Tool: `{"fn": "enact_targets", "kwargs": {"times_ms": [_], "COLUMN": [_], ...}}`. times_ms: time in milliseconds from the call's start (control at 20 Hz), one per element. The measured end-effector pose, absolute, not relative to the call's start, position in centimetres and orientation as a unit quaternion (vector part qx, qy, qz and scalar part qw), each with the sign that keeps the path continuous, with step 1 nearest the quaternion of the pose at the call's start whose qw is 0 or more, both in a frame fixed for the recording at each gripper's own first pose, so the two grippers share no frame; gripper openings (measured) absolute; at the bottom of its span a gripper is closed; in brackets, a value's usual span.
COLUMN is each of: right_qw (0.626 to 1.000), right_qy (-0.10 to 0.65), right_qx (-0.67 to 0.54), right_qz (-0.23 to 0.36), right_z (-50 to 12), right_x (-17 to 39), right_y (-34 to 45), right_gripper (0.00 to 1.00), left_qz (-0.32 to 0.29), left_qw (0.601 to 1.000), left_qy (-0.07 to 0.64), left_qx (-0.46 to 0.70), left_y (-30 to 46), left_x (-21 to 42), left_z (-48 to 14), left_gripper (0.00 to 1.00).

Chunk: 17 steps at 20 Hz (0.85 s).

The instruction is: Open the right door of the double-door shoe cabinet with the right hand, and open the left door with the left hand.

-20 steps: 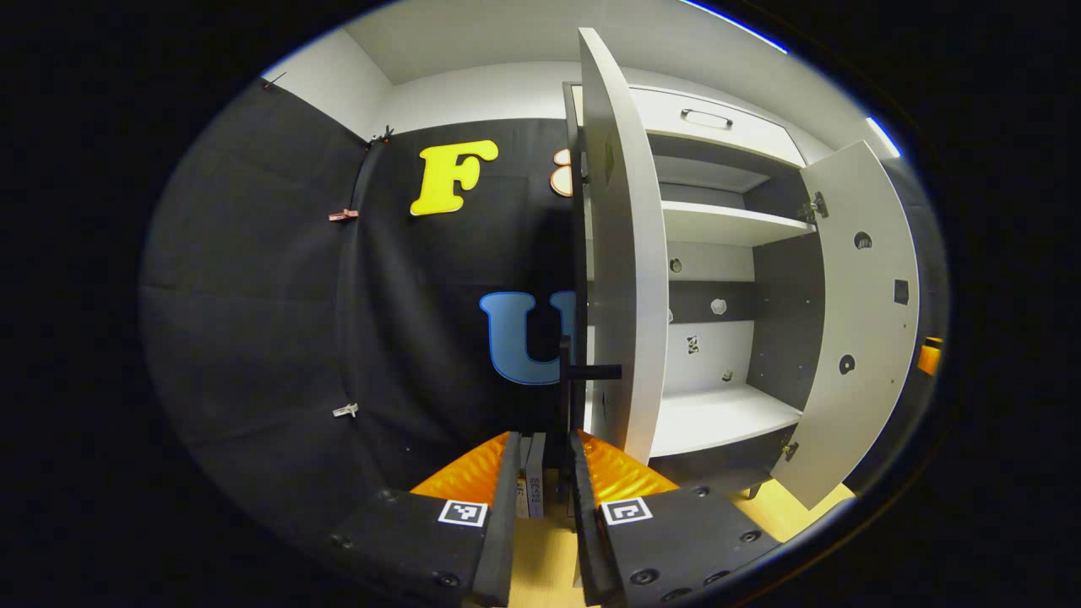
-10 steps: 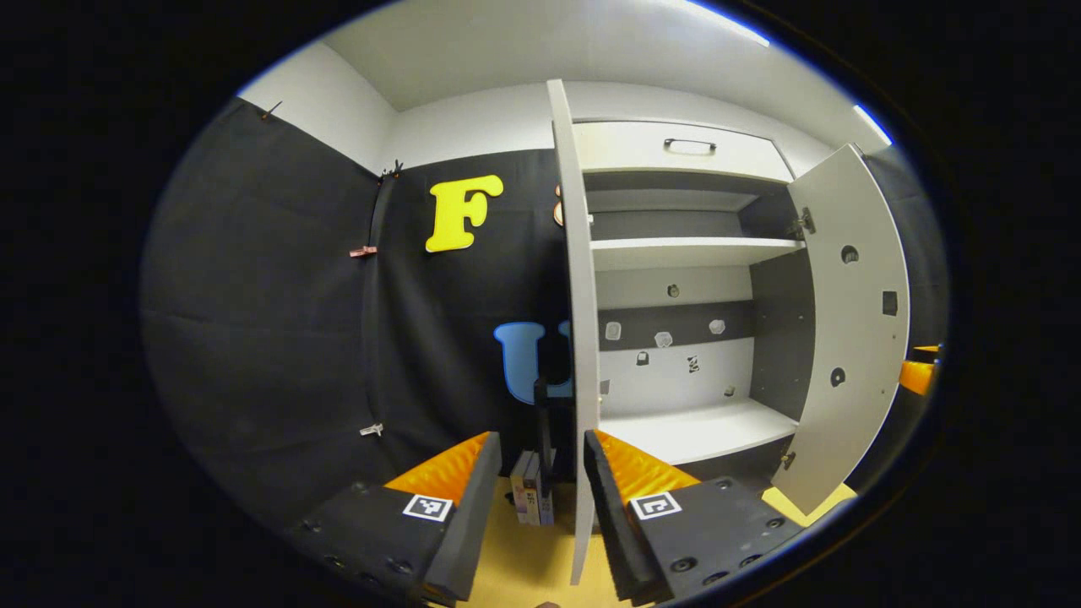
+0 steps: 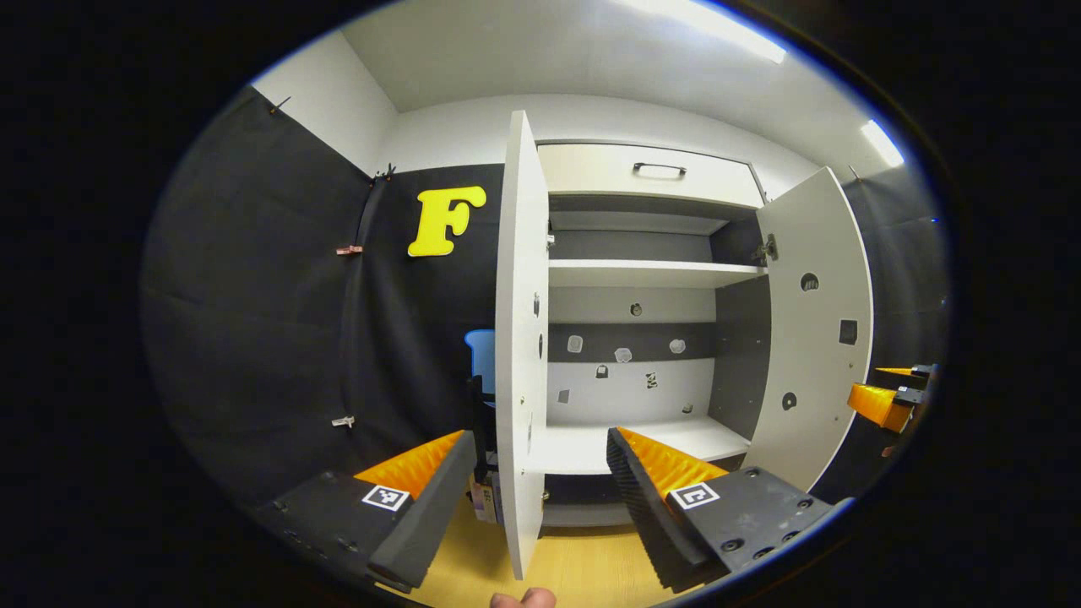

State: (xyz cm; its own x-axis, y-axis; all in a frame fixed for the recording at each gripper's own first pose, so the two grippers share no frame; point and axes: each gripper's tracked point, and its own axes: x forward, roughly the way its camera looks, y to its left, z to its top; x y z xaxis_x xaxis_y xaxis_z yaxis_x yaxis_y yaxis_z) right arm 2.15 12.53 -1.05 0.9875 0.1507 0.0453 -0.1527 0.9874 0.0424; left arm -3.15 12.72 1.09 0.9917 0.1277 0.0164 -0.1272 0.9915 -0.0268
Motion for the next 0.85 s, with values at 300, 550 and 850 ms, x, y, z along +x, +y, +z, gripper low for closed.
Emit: {"fn": "enact_targets", "kwargs": {"times_ms": [300,550,850], "right_qw": [0.997,0.997,0.997], "right_qy": [-0.031,-0.035,-0.03], "right_qx": [0.023,0.026,0.026], "right_qz": [0.07,0.069,0.069], "right_z": [-0.2,0.0,-0.3], "right_x": [2.0,1.9,1.8], "right_y": [12.0,12.0,11.8], "right_gripper": [0.98,0.98,0.98], "left_qz": [0.064,0.041,0.024], "left_qw": [0.998,0.999,1.0], "left_qy": [-0.014,-0.009,-0.001], "left_qx": [-0.006,-0.004,0.011], "left_y": [10.4,7.2,5.4], "left_x": [-4.2,-4.2,-3.6], "left_z": [0.3,-0.4,-1.1], "left_gripper": [0.96,0.96,0.96]}}
